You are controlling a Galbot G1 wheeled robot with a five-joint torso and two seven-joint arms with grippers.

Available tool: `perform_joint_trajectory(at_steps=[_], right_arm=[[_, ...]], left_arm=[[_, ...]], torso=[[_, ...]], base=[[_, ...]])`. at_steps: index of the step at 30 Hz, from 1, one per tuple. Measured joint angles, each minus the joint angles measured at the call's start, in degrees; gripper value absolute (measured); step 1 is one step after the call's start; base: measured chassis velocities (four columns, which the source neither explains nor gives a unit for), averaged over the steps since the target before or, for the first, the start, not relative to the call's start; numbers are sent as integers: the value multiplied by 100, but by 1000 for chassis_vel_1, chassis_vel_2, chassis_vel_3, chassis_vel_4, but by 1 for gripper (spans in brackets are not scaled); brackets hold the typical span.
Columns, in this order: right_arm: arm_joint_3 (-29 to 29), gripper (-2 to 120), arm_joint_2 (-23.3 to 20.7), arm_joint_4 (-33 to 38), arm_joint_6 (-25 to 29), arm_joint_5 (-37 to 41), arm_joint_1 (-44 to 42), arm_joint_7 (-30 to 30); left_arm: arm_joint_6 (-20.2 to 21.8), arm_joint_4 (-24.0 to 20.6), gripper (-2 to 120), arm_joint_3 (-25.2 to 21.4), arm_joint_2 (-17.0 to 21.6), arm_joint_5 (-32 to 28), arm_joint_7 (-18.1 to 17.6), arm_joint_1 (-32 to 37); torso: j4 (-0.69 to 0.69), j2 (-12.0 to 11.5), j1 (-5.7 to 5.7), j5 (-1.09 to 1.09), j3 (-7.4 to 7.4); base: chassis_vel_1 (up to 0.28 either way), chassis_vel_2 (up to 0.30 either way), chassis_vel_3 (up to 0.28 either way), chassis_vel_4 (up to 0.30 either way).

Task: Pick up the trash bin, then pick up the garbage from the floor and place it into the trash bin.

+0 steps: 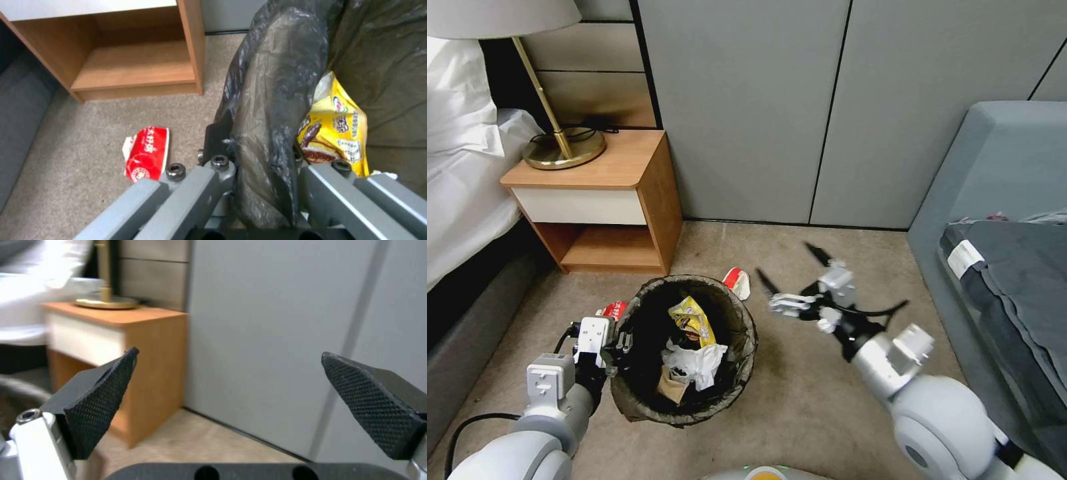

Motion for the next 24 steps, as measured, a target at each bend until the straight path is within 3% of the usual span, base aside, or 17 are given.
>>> perform_joint_trajectory(at_steps=[3,8,14,24], right_arm=[[635,100,794,-2,251,-491,-762,132],[858,100,1365,-3,274,-1010,-1402,405],[836,100,1645,-3,474,-1034,-1636,401],[1135,100,1717,-185,666,-1022,-1777,330]], left_arm=[[0,0,3,-9,8,-22,11,2],[0,0,3,-40,2,-81,18,-30],[-14,0,3,-52,-38,-102,27,-54],[-42,0,3,-95,-72,-103,50,-38]], torso=[[0,0,0,1,0],[0,0,0,0,0],[1,0,0,-1,0],[1,0,0,0,0]], base=[[0,0,0,0],[0,0,0,0],[0,0,0,0],[0,0,0,0]])
